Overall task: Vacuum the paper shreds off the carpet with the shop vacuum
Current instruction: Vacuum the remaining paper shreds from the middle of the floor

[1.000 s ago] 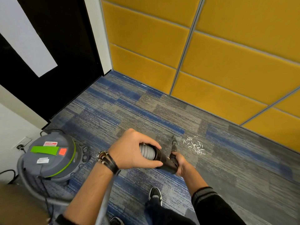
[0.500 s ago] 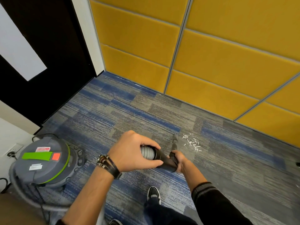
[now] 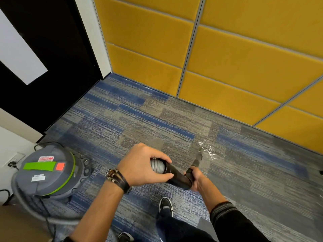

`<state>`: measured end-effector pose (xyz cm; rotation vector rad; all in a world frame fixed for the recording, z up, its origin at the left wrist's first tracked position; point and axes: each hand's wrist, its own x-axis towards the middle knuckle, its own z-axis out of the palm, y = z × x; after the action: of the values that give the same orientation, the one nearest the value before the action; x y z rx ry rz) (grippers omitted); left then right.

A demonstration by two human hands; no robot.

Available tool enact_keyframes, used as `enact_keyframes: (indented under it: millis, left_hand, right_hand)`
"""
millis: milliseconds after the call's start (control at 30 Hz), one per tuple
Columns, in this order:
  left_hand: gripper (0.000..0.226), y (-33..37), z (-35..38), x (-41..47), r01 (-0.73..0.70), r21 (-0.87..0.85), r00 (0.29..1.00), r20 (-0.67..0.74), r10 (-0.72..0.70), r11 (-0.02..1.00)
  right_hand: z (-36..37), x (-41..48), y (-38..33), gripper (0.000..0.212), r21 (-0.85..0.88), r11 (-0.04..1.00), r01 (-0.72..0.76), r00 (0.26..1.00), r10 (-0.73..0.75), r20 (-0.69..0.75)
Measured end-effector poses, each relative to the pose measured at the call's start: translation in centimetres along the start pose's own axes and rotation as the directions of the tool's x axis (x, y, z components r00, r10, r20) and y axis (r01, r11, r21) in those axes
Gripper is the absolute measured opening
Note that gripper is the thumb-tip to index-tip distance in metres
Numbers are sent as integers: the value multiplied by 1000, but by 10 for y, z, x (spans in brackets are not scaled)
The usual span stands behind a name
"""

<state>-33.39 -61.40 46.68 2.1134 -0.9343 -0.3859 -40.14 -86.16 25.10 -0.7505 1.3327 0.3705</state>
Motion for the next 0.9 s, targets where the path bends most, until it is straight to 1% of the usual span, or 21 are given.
enact_keyframes:
  millis: [67, 133, 200, 267, 367, 433, 567, 633, 733, 800, 900]
  left_hand:
    - [37, 6, -7, 2, -26, 6, 999, -26, 27, 1000]
    - [35, 12, -11, 6, -63, -7, 998, -21, 63, 998]
    - [33, 16, -12, 10, -100, -42, 995, -4, 100, 994]
    - [34, 17, -10, 14, -102, -80, 995, 7, 103, 992]
    - [34, 17, 2, 18, -84, -108, 995, 43, 89, 991]
    - [32, 12, 12, 19, -47, -131, 996, 74, 57, 990]
    - [30, 1, 28, 15, 46, -125, 993, 115, -31, 991]
    - [30, 3, 31, 12, 51, -105, 995, 92, -41, 993]
    - [35, 8, 27, 13, 34, -63, 999, 21, -33, 997]
    - [33, 12, 25, 15, -9, -55, 1000, 11, 10, 998]
    - [31, 19, 24, 20, -73, -75, 997, 11, 74, 994]
  right_hand:
    - [12, -4, -4, 31, -5, 1000, 22, 999, -22, 29]
    - [18, -6, -8, 29, 23, 999, 37, 997, -39, 66]
    - [16, -8, -8, 32, 32, 999, 34, 997, -36, 67]
    - [7, -9, -4, 34, 36, 999, 24, 997, -27, 74]
    - [-16, -4, 0, 32, 95, 995, 15, 999, -18, 27]
    - [-35, -3, 3, 31, 123, 992, -3, 1000, 4, -9]
    - [-59, -6, 13, 38, 183, 982, -46, 998, 55, -44]
    - [-58, -5, 14, 37, 142, 989, -45, 997, 54, -56]
    - [-45, -5, 6, 35, 64, 998, -5, 996, 11, -88]
    - [-39, -4, 0, 35, 50, 999, 17, 998, -14, -67]
    - [-33, -4, -11, 31, 75, 997, 19, 1000, -19, -7]
